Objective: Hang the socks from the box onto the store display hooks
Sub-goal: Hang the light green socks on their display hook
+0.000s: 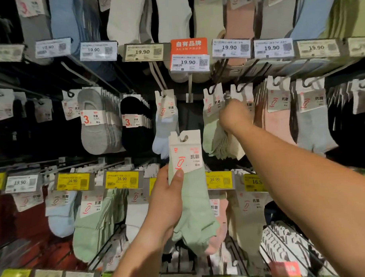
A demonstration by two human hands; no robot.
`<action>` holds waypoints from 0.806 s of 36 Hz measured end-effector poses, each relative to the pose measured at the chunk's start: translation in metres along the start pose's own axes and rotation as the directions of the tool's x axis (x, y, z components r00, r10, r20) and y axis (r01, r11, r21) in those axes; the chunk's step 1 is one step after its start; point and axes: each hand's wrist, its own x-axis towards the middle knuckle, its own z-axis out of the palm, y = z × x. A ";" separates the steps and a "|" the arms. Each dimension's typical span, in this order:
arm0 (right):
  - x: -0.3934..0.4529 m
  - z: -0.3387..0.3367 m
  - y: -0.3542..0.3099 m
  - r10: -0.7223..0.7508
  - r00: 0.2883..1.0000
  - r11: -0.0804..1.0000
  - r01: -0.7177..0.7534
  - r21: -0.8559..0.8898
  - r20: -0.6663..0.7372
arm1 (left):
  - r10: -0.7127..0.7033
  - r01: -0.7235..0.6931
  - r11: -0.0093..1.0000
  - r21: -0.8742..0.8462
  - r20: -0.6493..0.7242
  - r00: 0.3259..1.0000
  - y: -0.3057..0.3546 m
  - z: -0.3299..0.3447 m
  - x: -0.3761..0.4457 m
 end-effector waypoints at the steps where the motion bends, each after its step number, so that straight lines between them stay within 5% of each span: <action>1: -0.011 -0.005 0.003 -0.059 0.997 0.998 0.060 0.011 -0.051 | 0.002 -0.002 1.000 -0.006 0.000 1.000 0.000 0.001 0.001; 4: -0.063 -0.019 0.014 -0.198 0.968 0.949 0.229 0.218 -0.156 | -0.007 0.007 0.999 -0.046 -0.001 1.000 0.003 0.002 0.005; 6: -0.108 -0.017 0.026 -0.224 0.972 0.899 0.237 0.369 -0.076 | -0.001 0.001 0.999 -0.048 0.000 1.000 0.005 0.002 0.007; 10: -0.172 0.012 0.035 -0.187 0.976 0.836 0.096 0.540 0.116 | 0.032 -0.030 0.998 -0.063 0.032 0.999 0.008 0.006 0.011; 19: -0.163 0.037 0.047 -0.120 0.976 0.654 -0.059 0.754 0.181 | -0.086 0.141 0.955 -0.261 0.211 0.974 0.015 0.005 0.014; 26: -0.163 0.036 0.044 -0.047 0.977 0.443 -0.167 0.881 0.209 | -0.051 0.069 0.982 -0.174 0.105 0.993 0.010 0.010 0.020; 29: -0.160 0.035 0.046 -0.075 0.973 0.468 -0.159 0.869 0.218 | -0.033 0.044 0.989 -0.140 0.080 0.996 0.010 0.011 0.022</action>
